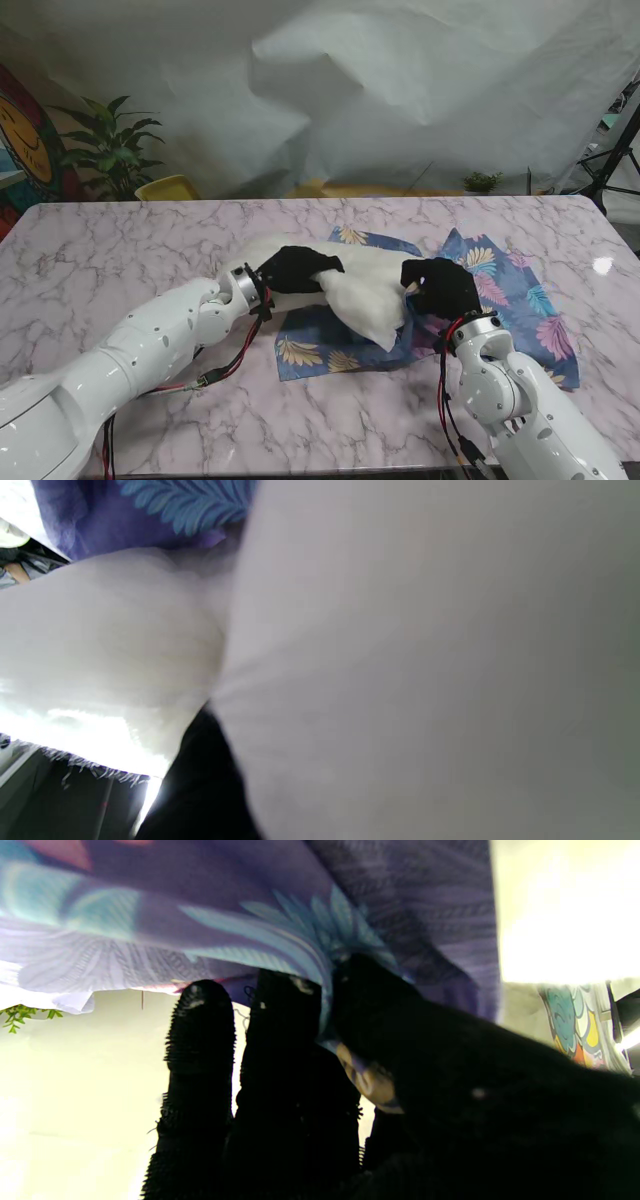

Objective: Put a pillowcase on a pillow

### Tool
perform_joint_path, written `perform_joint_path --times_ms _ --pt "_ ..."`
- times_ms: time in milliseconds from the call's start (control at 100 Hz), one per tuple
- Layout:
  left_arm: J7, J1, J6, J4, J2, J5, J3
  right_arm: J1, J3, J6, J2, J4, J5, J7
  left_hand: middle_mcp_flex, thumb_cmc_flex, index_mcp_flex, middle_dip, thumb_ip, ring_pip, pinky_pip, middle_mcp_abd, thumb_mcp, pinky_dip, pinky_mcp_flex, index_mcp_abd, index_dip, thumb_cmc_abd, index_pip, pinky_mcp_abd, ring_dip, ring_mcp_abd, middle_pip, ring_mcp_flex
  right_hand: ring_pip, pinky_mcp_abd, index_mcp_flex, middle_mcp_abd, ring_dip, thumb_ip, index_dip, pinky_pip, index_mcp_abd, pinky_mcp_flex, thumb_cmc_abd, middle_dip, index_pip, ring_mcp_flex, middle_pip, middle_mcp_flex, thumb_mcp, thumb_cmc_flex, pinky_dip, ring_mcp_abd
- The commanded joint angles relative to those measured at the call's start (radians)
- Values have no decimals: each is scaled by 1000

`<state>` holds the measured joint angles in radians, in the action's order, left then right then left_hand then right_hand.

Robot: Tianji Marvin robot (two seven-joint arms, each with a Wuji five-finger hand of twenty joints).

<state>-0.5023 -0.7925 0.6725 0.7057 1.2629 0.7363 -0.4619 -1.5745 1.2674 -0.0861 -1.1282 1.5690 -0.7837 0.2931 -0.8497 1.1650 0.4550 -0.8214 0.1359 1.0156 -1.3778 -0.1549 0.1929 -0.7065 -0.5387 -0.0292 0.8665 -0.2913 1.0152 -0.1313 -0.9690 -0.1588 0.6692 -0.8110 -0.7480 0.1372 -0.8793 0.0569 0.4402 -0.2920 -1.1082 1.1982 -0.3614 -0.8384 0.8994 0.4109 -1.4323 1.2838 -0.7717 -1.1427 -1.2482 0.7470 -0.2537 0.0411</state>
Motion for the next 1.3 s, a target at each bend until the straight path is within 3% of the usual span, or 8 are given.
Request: perform_joint_path --times_ms 0,110,220,300,490,700,990,1290 --pt "33 12 -20 5 12 -7 4 -5 -5 -7 -2 11 1 0 -38 126 40 -26 -46 94 -22 25 181 -31 20 36 45 154 177 84 -33 101 77 -46 -25 12 -31 42 9 30 -11 -7 -5 5 -46 24 -84 24 -56 -38 -15 44 -13 15" --pt "110 9 -68 40 -2 -24 8 -4 -5 -11 -1 12 -2 -2 -38 126 -3 -21 -33 115 -43 26 127 -38 6 14 3 156 145 84 -37 109 107 -60 -24 13 -29 43 9 31 -12 -9 -7 8 -47 24 -84 24 -55 -38 -14 45 -13 16" --pt "128 3 -119 49 -3 -38 12 -5 -6 -17 -1 16 -1 -4 -56 126 -44 19 -41 142 -79 37 39 -33 -53 -46 -105 174 106 79 -25 134 164 -106 -22 15 -29 42 9 31 -12 -10 -7 9 -47 25 -83 24 -55 -38 -13 45 -13 15" --pt "109 -2 -154 39 8 -46 16 -7 -8 -21 0 21 -2 -9 -100 126 -39 23 -56 169 -119 64 -46 -17 -126 -117 -187 196 82 67 -6 157 216 -169 -22 16 -29 43 9 31 -13 -11 -7 11 -48 24 -83 25 -54 -37 -13 45 -13 16" --pt "53 -29 -269 42 38 -72 0 -14 -15 -28 6 36 -11 -32 -204 126 5 33 -81 228 -200 116 -186 40 -269 -221 -251 212 107 43 48 189 304 -300 -18 20 -28 42 7 31 -14 -13 -8 13 -48 24 -83 24 -52 -36 -11 43 -13 18" --pt "86 -50 -396 93 48 -103 -11 -27 -20 -37 11 60 -18 -59 -259 117 42 44 -91 247 -233 140 -208 69 -354 -254 -274 205 104 51 75 215 321 -369 -11 25 -25 41 3 31 -16 -16 -9 17 -51 20 -81 25 -48 -34 -9 42 -13 19" --pt "59 -60 -476 97 88 -128 11 2 -61 -38 13 61 -16 -80 -377 63 123 69 -105 306 -288 189 -197 129 -510 -323 -314 173 91 77 117 275 332 -464 -3 39 -4 30 -1 21 9 -20 -18 28 -45 10 -65 26 -47 -34 -32 2 -14 15" --pt "110 -73 -614 140 100 -159 15 30 -102 1 10 67 -29 -70 -447 38 175 78 -110 401 -372 219 -189 120 -526 -353 -324 160 84 127 182 318 330 -468 13 54 33 22 -4 4 91 -25 -18 41 -40 1 -51 26 -52 -25 -37 -64 -14 9"
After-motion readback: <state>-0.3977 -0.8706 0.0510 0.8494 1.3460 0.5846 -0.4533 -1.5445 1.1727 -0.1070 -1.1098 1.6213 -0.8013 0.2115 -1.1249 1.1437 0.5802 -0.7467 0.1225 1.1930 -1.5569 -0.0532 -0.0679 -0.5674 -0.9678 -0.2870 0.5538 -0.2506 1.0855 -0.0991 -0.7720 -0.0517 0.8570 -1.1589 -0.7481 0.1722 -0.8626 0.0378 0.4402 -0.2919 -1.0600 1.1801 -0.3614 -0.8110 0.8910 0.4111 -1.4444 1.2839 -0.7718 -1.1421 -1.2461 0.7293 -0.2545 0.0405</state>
